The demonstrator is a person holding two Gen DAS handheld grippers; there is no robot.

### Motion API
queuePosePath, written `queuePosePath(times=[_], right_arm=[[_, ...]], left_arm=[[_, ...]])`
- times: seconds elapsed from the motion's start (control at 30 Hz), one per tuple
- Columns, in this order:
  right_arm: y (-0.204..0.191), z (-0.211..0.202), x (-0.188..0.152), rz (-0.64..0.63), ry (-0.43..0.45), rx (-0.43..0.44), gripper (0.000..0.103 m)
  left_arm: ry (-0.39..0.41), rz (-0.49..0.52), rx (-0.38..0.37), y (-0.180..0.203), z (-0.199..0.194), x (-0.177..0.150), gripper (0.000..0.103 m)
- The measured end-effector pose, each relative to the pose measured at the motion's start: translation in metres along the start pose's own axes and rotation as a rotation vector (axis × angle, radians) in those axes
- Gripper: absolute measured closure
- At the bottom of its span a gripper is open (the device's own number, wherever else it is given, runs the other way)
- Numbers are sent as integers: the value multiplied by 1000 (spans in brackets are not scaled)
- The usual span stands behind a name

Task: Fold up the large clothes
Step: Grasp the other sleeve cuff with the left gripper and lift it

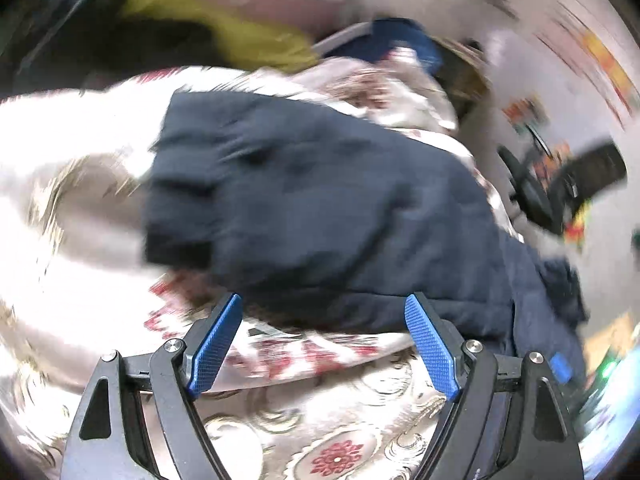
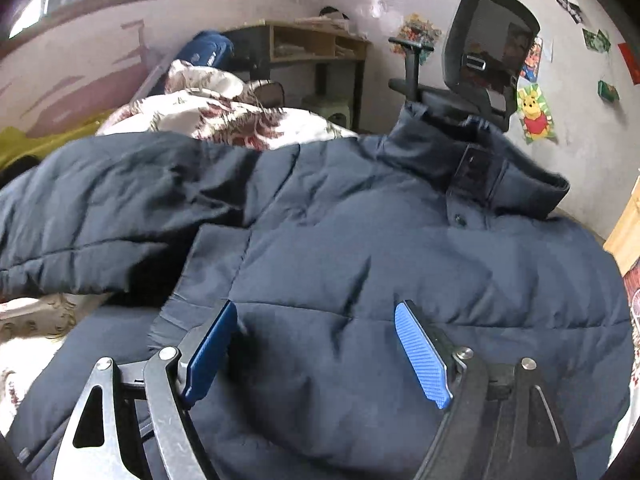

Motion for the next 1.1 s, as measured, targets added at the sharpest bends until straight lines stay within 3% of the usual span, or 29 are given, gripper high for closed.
queuePosePath(times=[0.1,0.27,0.3,0.33,0.37,0.43,0.53,0.7,0.77,0.93,1.1], right_arm=[[-1,8,-9,-6,7,-16,18],[2,12,-16,1,21,-24,13],[2,13,-17,-2,18,-29,13],[1,14,-18,-5,17,-32,13],[1,15,-18,-8,17,-37,12],[0,15,-18,-13,18,-42,12],[1,11,-18,-2,23,-25,12],[8,-7,-16,11,46,-18,12],[12,-15,-15,-3,36,-41,12],[31,-48,-8,-8,55,-100,12],[57,-88,-2,-20,89,-157,12]], left_arm=[[-32,-112,-40,-21,5,2,24],[-13,-153,-34,-29,12,17,27],[-9,-158,-26,-30,14,20,32],[3,-164,-13,-30,14,23,53],[9,-164,2,-30,13,23,67],[33,-160,-1,-30,11,26,84],[115,-64,18,-10,-5,23,96],[350,243,16,57,-58,28,99],[428,366,-43,97,-82,26,99],[469,517,-205,171,-115,0,99],[395,566,-414,245,-118,-35,99]])
Point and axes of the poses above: each gripper's, at about its wrist camera, not at the fingertips, and z roughly the way its jaws point, y to its right, x to its top, the point moved 5 cm from there along z, roughly the way its jaws point
